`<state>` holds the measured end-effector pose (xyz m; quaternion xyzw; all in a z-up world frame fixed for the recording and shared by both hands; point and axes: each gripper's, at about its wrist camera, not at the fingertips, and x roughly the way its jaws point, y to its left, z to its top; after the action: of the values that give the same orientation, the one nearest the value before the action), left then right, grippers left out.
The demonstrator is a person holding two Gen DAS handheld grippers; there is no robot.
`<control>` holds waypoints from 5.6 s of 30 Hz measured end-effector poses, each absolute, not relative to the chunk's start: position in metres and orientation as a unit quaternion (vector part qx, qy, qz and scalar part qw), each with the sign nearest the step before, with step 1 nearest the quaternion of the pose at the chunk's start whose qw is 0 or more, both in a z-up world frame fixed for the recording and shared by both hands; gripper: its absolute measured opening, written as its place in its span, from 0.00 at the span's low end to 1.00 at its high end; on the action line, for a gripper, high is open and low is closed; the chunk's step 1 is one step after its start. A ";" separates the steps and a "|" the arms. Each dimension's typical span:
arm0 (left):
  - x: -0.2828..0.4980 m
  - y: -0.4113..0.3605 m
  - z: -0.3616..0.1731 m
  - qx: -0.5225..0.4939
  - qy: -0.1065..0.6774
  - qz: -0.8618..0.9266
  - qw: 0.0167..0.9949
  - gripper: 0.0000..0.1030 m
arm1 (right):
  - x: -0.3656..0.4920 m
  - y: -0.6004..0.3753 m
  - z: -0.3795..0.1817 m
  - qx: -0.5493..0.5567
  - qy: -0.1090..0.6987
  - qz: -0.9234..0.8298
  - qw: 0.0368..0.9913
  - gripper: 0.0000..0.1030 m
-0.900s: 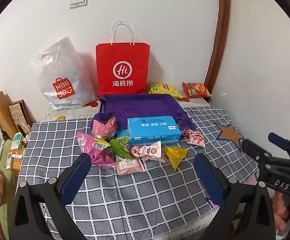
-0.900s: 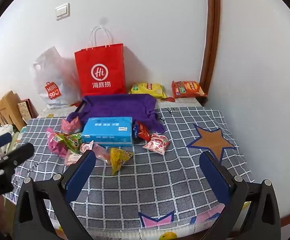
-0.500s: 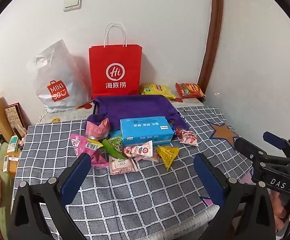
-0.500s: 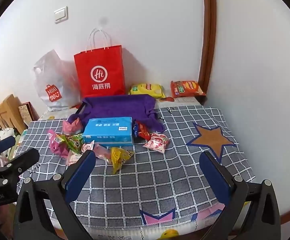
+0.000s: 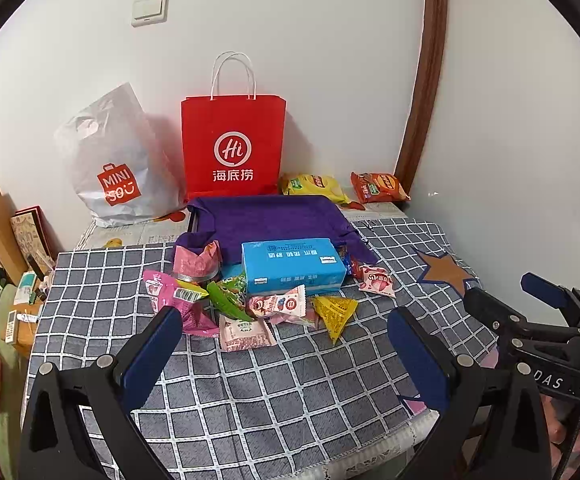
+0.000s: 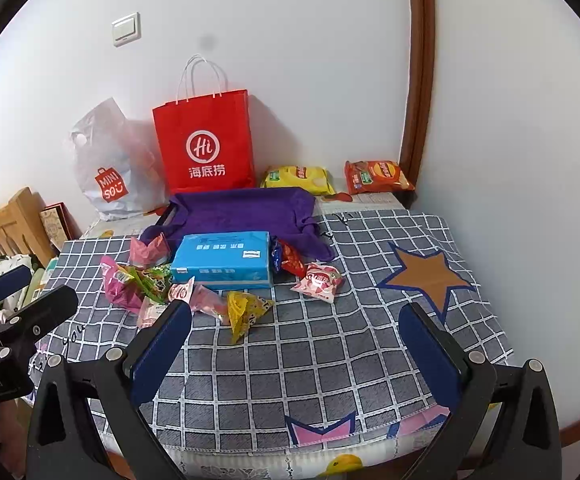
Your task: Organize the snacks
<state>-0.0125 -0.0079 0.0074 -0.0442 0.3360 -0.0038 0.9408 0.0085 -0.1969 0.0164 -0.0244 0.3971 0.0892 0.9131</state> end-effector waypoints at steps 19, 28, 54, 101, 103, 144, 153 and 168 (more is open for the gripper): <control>-0.013 -0.004 0.007 -0.050 0.336 0.000 0.940 1.00 | 0.006 -0.193 0.016 -0.021 0.396 0.092 0.913 1.00; -0.014 -0.005 0.006 -0.050 0.335 0.001 0.941 0.99 | 0.004 -0.193 0.015 -0.020 0.397 0.093 0.913 1.00; -0.022 -0.006 0.005 -0.053 0.325 -0.002 0.944 1.00 | -0.004 -0.193 0.018 -0.016 0.388 0.097 0.916 1.00; 0.047 0.031 -0.075 -0.071 0.374 0.008 0.925 0.94 | 0.081 -0.214 -0.087 -0.011 0.458 0.077 0.885 0.71; 0.053 0.039 -0.081 -0.079 0.378 0.008 0.922 0.92 | 0.095 -0.214 -0.098 -0.006 0.469 0.075 0.880 0.70; 0.109 0.124 -0.143 -0.095 0.422 0.051 0.900 0.90 | 0.162 -0.206 -0.185 -0.019 0.515 0.071 0.854 0.49; 0.127 0.121 -0.168 -0.101 0.438 0.059 0.891 0.89 | 0.145 -0.215 -0.198 0.003 0.508 0.099 0.856 0.49; 0.094 0.128 -0.161 -0.148 0.432 0.047 0.889 0.59 | 0.140 -0.214 -0.197 -0.001 0.500 0.109 0.859 0.48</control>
<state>0.0938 0.1276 -0.1610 -0.1476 0.4316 0.0466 0.8887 0.1396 -0.2138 -0.1968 -0.0009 0.5001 0.1089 0.8591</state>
